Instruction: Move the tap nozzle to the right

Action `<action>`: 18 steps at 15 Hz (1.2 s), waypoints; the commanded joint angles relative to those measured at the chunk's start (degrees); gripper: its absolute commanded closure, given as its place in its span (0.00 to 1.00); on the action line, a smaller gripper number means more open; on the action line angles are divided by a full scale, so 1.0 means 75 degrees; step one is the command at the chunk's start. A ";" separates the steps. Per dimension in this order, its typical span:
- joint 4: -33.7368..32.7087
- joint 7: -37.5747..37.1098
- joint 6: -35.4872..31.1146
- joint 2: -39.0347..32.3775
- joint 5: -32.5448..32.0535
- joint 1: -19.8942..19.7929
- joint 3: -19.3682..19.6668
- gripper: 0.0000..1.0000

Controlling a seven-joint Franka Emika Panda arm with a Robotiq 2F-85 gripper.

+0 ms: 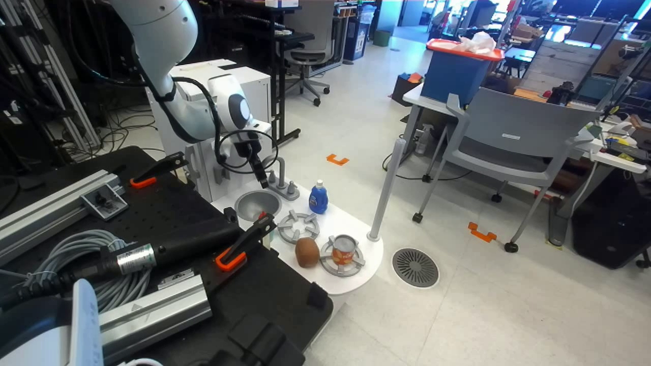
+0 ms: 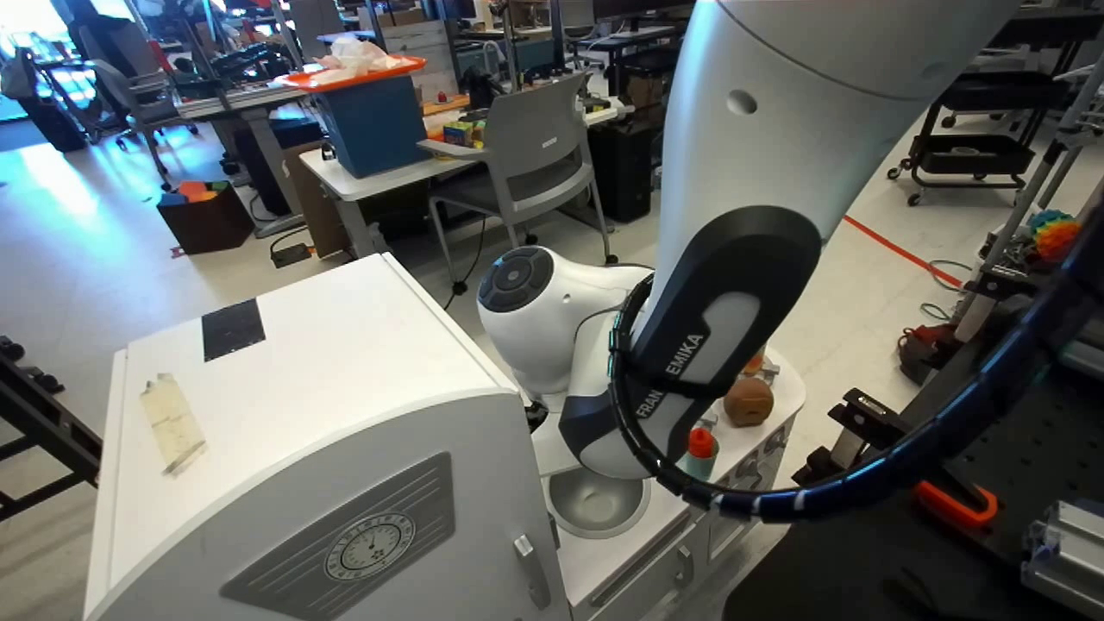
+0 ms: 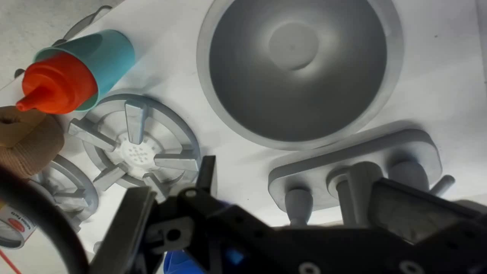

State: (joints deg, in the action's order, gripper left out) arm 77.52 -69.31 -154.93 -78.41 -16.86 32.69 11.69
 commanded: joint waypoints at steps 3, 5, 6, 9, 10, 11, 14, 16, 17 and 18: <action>-0.1509 0.0278 0.1505 -0.0844 0.0386 -0.0065 0.0043 0.00; -0.1418 0.0281 0.1586 -0.0843 0.0272 -0.0069 0.0174 0.00; -0.1170 0.0235 0.1473 -0.0704 0.0100 -0.0096 0.0243 0.00; -0.0731 0.0232 0.1147 -0.0503 -0.0157 -0.0006 0.0587 0.00; -0.0488 0.0210 0.1039 -0.0371 -0.0251 0.0011 0.0714 0.00; -0.0346 0.0178 0.1009 -0.0304 -0.0286 0.0024 0.0813 0.00; 0.0045 0.0108 0.0910 -0.0079 -0.0304 -0.0014 0.1253 0.00; 0.0294 0.0127 0.0784 0.0096 -0.0295 0.0028 0.1574 0.00; 0.0406 0.0191 0.0753 0.0191 -0.0249 0.0026 0.1628 0.00; 0.0611 0.0335 0.0775 0.0396 -0.0194 0.0025 0.1576 0.00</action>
State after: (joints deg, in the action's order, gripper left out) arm 76.90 -67.52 -147.86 -79.85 -17.84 32.40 23.13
